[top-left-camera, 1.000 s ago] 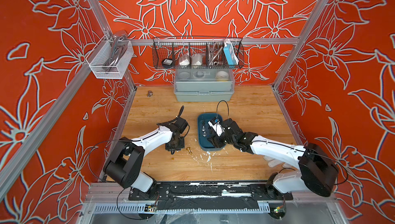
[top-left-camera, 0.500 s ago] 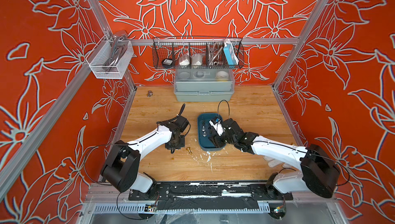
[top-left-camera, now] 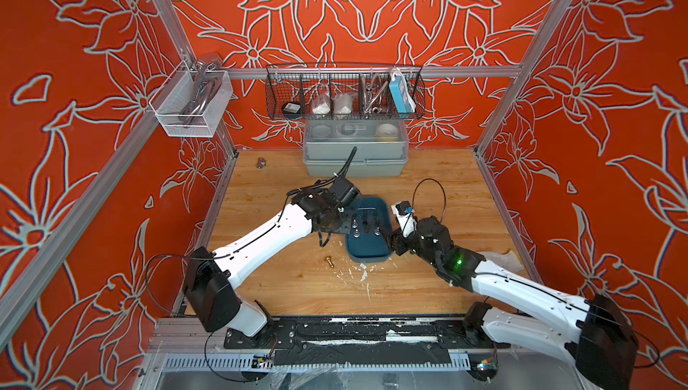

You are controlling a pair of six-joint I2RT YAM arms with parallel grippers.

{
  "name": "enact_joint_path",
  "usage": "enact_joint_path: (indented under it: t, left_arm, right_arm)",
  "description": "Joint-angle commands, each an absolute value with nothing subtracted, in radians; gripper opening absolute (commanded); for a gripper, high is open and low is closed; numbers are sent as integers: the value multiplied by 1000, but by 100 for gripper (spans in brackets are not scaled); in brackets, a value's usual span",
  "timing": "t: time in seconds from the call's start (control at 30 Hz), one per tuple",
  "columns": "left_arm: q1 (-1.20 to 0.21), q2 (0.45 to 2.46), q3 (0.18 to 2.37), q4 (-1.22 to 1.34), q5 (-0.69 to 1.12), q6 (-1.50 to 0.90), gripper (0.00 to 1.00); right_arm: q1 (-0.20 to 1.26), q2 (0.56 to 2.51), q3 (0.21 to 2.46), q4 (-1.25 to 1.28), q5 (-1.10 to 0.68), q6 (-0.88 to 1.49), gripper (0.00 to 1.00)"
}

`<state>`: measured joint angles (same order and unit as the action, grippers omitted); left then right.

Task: Put the chess pieces into the storage box
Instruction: Place the chess piece in the storage box.

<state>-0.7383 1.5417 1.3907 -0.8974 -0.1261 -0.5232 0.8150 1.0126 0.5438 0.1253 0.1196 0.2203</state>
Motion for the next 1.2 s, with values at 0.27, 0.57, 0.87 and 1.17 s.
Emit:
enact_joint_path:
  t: [0.27, 0.57, 0.87, 1.17]
  left_arm:
    - [-792, 1781, 1403, -788, -88, -503, 13]
    - [-802, 1850, 1379, -725, -96, -502, 13]
    - [-802, 1907, 1379, -727, -95, -505, 14]
    - [-802, 1926, 1359, -709, -115, -505, 16]
  right_arm:
    - [802, 939, 484, 189, 196, 235, 74]
    - [802, 962, 488, 192, 198, 236, 74]
    - [802, 959, 481, 194, 220, 240, 74]
    - [800, 919, 456, 207, 250, 246, 74]
